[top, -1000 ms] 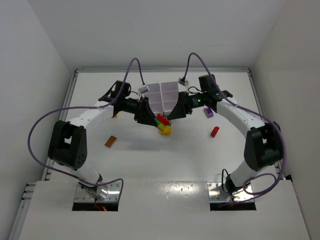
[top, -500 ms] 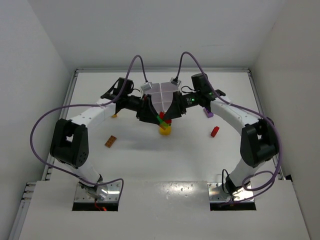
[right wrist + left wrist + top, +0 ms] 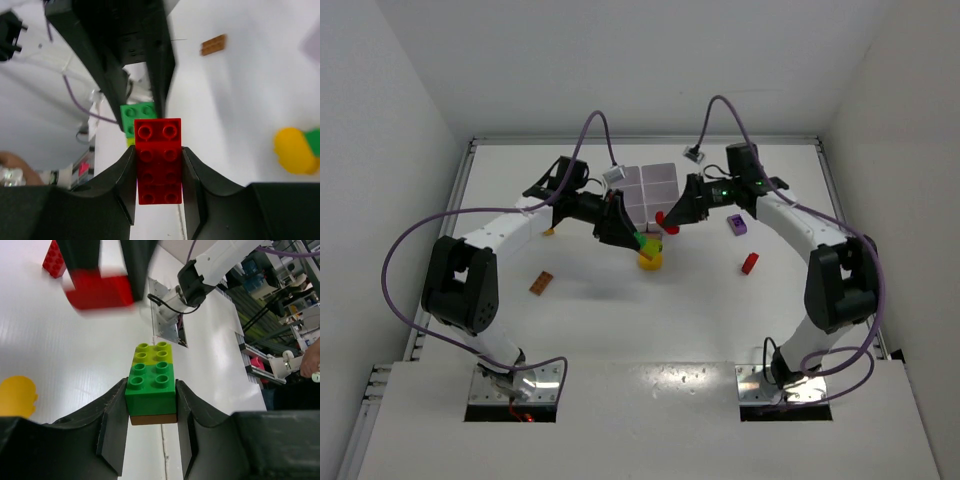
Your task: Sort the legos into containers by color
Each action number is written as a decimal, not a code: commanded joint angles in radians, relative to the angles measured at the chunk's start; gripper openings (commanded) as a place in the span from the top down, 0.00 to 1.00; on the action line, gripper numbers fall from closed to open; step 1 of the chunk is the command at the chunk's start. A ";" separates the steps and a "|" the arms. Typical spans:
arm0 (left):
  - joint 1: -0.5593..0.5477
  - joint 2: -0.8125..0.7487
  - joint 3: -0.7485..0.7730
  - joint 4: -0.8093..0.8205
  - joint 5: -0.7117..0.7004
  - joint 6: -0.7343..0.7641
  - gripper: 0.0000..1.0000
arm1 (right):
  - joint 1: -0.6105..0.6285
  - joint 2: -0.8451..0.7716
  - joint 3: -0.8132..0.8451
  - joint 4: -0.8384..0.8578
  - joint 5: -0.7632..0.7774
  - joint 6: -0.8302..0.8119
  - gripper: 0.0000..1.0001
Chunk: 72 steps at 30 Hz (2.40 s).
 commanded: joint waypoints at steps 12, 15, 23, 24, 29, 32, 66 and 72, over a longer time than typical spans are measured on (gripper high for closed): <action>0.011 -0.048 -0.016 0.007 -0.114 0.056 1.00 | -0.405 -0.207 -0.048 -0.593 0.690 -0.493 1.00; 0.011 -0.048 -0.016 0.007 -0.168 0.056 1.00 | -0.415 -0.249 -0.103 -0.602 0.838 -0.444 1.00; 0.020 -0.048 0.015 0.007 -0.223 0.047 1.00 | -0.415 -0.216 -0.160 -0.563 1.088 -0.347 1.00; 0.020 -0.057 0.015 0.007 -0.223 0.047 1.00 | -0.415 -0.216 -0.160 -0.553 1.113 -0.338 1.00; 0.020 -0.057 0.006 0.007 -0.242 0.047 1.00 | -0.424 -0.161 -0.169 -0.512 1.205 -0.277 1.00; 0.020 -0.057 0.006 0.007 -0.242 0.047 1.00 | -0.424 -0.112 -0.169 -0.501 1.216 -0.255 1.00; 0.020 -0.010 0.044 -0.002 -0.213 0.038 1.00 | -0.453 -0.276 -0.068 -0.494 0.700 -0.448 0.30; -0.008 0.002 0.044 -0.002 -0.087 0.047 1.00 | -0.294 -0.109 0.197 -0.640 0.184 -0.499 0.31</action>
